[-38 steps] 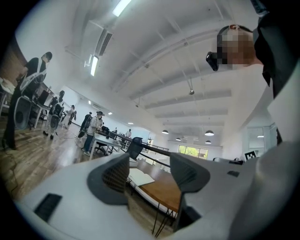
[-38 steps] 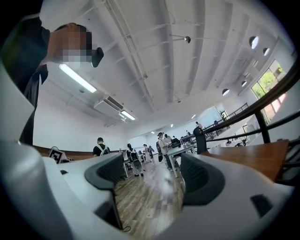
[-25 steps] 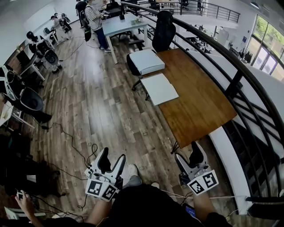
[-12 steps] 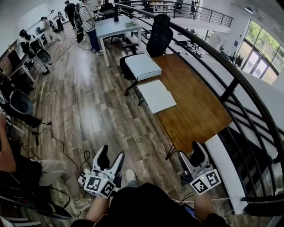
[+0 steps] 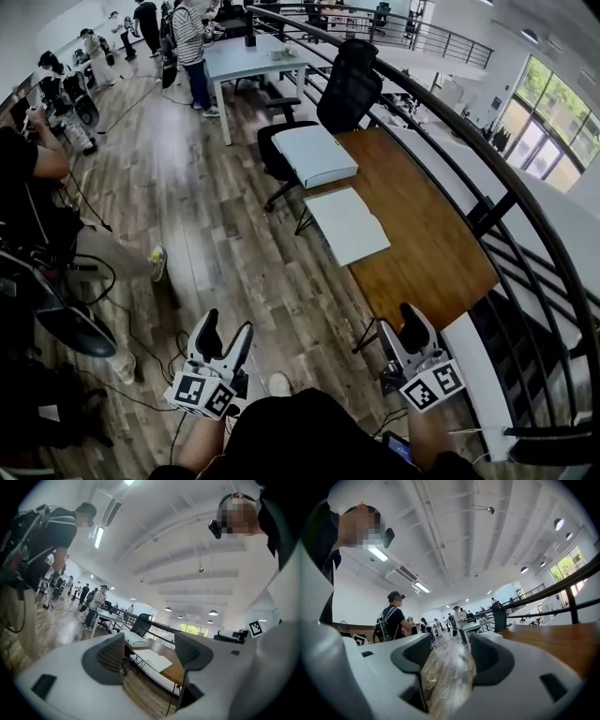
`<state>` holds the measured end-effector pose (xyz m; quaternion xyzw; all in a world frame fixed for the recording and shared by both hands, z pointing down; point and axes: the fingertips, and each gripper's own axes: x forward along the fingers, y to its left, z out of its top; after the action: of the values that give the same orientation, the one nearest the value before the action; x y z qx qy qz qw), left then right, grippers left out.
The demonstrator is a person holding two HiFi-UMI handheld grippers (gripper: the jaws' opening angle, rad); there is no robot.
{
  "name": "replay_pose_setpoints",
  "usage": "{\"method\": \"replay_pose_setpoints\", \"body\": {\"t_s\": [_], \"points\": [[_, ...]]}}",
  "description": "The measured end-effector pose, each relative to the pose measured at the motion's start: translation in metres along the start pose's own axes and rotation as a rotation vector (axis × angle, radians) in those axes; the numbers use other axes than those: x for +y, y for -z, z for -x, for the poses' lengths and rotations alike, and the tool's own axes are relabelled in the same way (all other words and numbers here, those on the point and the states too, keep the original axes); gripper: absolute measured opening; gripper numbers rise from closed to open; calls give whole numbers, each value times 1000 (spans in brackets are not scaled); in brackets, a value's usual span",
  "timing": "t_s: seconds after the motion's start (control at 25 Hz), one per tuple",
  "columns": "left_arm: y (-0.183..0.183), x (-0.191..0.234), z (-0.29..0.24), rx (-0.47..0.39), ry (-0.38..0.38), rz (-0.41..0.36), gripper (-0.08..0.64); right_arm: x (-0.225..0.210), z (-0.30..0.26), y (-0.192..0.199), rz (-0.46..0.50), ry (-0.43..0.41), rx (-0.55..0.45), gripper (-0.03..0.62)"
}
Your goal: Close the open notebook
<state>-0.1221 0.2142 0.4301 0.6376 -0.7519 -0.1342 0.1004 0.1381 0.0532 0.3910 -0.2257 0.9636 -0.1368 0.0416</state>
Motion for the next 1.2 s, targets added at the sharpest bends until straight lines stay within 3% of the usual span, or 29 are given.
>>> {"method": "replay_pose_setpoints", "body": {"t_s": [0.2,0.56,0.88,1.2], "points": [[-8,23,0,11,20,-18,325,9,-39,15,7,-30,70,253],[8,69,-3,43,-24,18,325,39,-103,47,17,-112,138,247],[-1,103,-39,43,-70,0,325,2,-152,42,-6,-77,123,238],[-19,116,-105,41,-46,-26,325,-39,-202,25,7,-59,101,233]]}}
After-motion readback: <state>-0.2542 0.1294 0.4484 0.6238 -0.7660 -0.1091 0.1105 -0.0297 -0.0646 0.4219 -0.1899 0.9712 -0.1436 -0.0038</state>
